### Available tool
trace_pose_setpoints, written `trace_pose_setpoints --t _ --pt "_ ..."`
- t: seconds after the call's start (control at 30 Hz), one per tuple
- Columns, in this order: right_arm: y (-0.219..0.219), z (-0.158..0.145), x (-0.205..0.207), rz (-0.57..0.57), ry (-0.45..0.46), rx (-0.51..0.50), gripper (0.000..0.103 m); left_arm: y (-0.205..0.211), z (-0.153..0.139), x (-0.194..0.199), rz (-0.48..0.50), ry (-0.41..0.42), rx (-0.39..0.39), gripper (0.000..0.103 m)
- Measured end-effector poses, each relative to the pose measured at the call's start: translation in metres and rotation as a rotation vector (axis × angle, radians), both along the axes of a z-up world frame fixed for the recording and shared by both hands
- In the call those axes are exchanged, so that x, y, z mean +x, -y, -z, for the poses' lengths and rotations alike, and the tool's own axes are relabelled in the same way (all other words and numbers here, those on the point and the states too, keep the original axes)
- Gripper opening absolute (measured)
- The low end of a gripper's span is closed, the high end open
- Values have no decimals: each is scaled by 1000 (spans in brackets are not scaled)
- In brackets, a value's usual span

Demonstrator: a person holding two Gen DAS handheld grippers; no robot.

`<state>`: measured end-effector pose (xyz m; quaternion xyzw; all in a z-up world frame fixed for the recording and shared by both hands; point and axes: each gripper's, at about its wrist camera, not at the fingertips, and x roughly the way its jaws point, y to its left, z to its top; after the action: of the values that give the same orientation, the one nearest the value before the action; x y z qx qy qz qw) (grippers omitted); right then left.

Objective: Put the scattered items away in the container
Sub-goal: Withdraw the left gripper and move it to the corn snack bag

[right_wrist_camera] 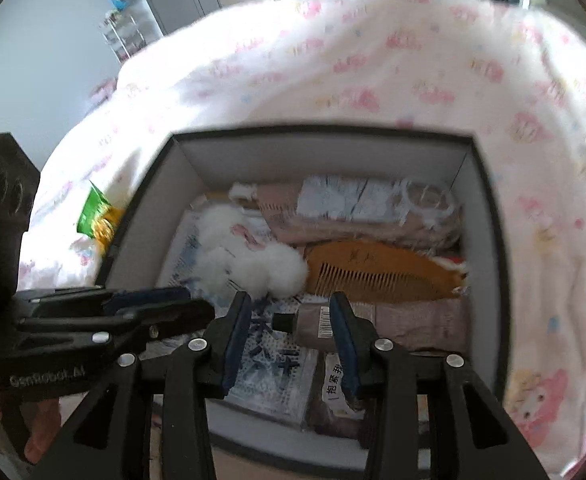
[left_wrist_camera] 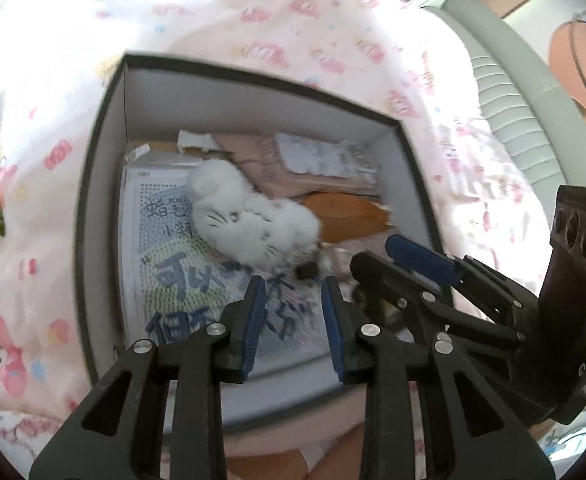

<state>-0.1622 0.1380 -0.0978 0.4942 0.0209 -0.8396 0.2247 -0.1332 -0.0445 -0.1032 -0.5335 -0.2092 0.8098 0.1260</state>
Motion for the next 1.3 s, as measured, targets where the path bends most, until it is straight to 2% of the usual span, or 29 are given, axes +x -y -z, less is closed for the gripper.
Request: trace_pose_setpoints --t 0.03,0.23,0.37,0.47,0.57,0.73,1.07,1.3 --pt "-1 -6 5 11 -12 -6 40 -5 -12 -5 2 -18 -14 31" --pt "-4 -35 40 35 -54 -58 41 -17 -51 29 17 -112 -97 31" --pt "0 -55 64 26 -106 -51 41 -20 -62 46 27 -145 -84 32" --pt "4 -66 79 21 -123 -46 41 -18 -69 58 29 -161 -103 32" --pt "11 -75 93 8 -136 -45 41 -9 -78 72 25 -167 -98 32" --pt "32 -87 110 -33 -153 -51 41 12 -89 93 -17 -178 -133 32" --pt "100 -95 128 -164 -164 -52 41 76 -92 128 -143 -182 -140 32" --pt "160 -81 131 -274 -125 -56 41 136 -72 146 -266 -152 -116 32"
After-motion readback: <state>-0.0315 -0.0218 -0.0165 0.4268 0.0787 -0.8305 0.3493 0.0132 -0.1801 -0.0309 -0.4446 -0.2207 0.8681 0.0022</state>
